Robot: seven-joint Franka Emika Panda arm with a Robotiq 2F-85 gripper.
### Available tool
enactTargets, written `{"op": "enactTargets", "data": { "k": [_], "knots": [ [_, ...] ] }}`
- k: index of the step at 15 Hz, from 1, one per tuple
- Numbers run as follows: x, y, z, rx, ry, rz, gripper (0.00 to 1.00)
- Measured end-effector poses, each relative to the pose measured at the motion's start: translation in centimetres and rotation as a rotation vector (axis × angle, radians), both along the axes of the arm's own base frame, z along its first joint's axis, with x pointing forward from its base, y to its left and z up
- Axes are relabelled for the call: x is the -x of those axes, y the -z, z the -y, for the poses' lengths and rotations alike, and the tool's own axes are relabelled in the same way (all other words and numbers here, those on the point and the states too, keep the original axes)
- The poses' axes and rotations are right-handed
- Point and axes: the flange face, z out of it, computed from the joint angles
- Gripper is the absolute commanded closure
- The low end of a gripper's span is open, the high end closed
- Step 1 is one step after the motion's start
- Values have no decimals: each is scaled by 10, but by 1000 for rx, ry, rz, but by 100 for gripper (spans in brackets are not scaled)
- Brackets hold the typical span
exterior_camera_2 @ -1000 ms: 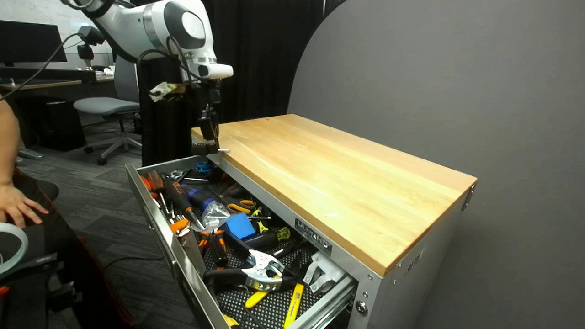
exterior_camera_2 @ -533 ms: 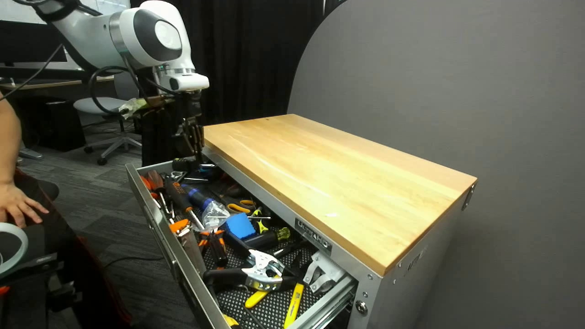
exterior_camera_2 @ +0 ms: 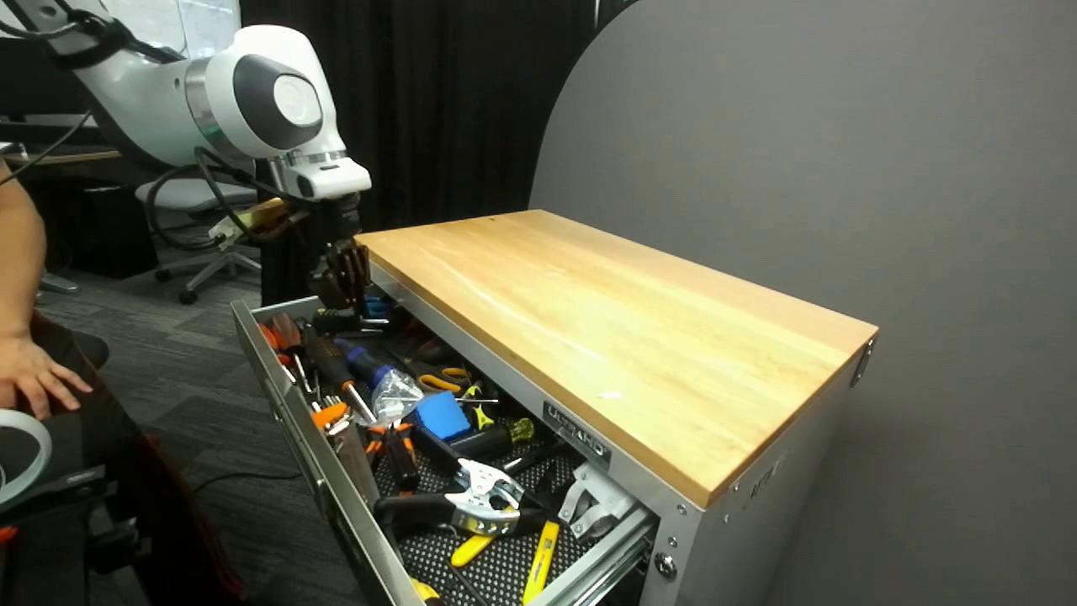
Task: Put the screwdriver in the open drawer then close the drawer
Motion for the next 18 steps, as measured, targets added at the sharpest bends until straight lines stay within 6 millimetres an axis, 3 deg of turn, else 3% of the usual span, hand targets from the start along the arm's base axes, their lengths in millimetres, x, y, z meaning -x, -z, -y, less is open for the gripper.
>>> {"op": "enactTargets", "data": {
  "k": [6,10,11,13,18],
  "knots": [
    [-2,19,-3,-46,-3,8,93],
    [-7,21,-5,-68,14,14,93],
    [-9,22,-7,-77,22,14,48],
    [-12,26,-11,-91,36,10,41],
    [-16,28,-19,-101,35,-13,3]
  ]
}}
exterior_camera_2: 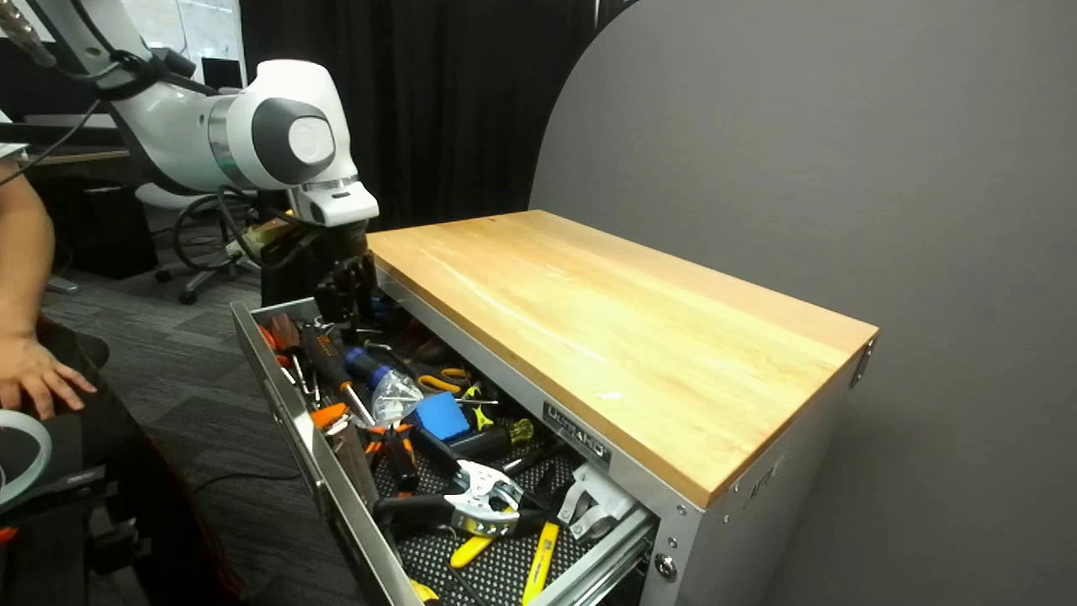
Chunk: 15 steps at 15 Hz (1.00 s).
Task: Put the screwdriver in the open drawer then close the drawer
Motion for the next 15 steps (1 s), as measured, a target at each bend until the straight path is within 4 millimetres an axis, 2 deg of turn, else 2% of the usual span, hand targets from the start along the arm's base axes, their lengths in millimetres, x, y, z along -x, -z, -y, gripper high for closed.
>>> {"op": "enactTargets", "data": {
  "k": [1,4,8,12,15],
  "knots": [
    [2,0,-1,7,-13,-19,0],
    [8,-9,-3,32,-69,-104,0],
    [14,-42,1,53,-191,-247,0],
    [15,-71,15,40,-334,-359,0],
    [19,-70,38,22,-410,-447,0]
  ]
}}
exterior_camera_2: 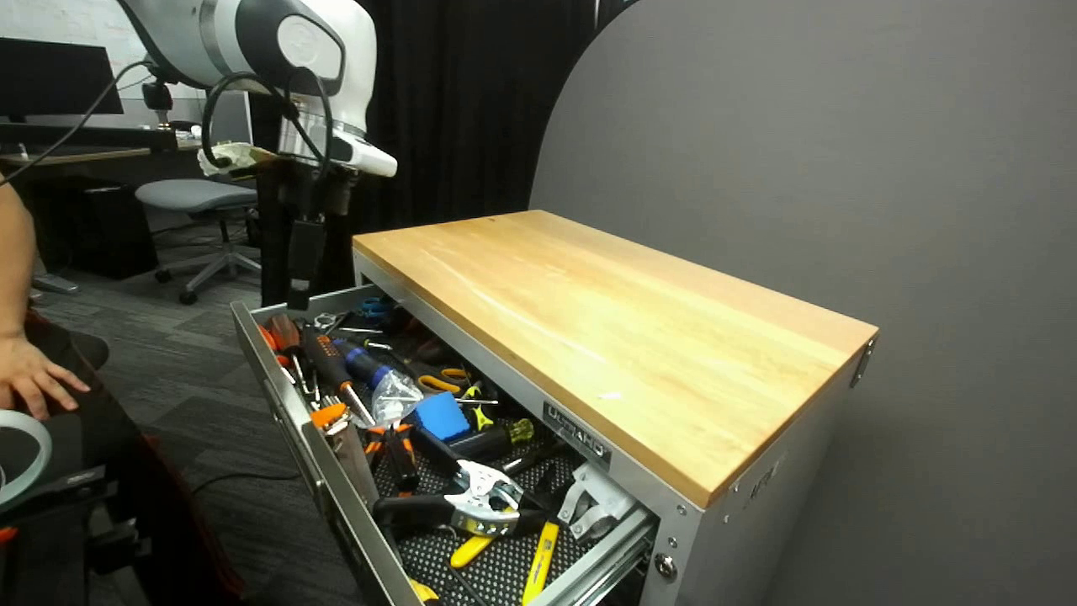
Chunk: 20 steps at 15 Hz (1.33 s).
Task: Put the screwdriver in the open drawer then close the drawer
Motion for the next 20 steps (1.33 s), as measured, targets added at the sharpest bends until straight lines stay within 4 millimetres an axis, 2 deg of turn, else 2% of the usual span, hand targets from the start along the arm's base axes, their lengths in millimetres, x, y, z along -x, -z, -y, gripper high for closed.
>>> {"op": "enactTargets", "data": {
  "k": [7,12,15,20],
  "knots": [
    [10,28,62,16,30,-99,0],
    [21,44,99,24,76,-148,0],
    [26,47,112,22,105,-134,0],
    [38,45,118,-4,172,27,0]
  ]
}}
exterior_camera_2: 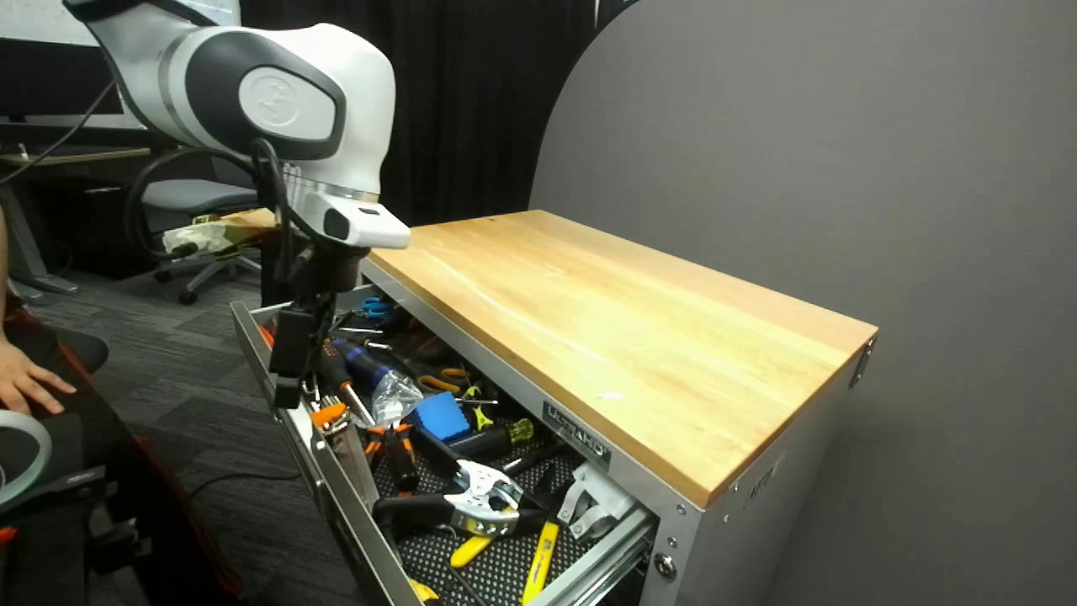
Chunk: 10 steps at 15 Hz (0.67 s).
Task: Put the screwdriver in the open drawer then close the drawer
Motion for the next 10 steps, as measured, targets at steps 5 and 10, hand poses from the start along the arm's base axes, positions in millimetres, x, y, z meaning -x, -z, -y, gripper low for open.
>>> {"op": "enactTargets", "data": {
  "k": [5,10],
  "knots": [
    [22,4,15,3,33,6,0],
    [36,15,25,5,51,-12,49]
  ]
}}
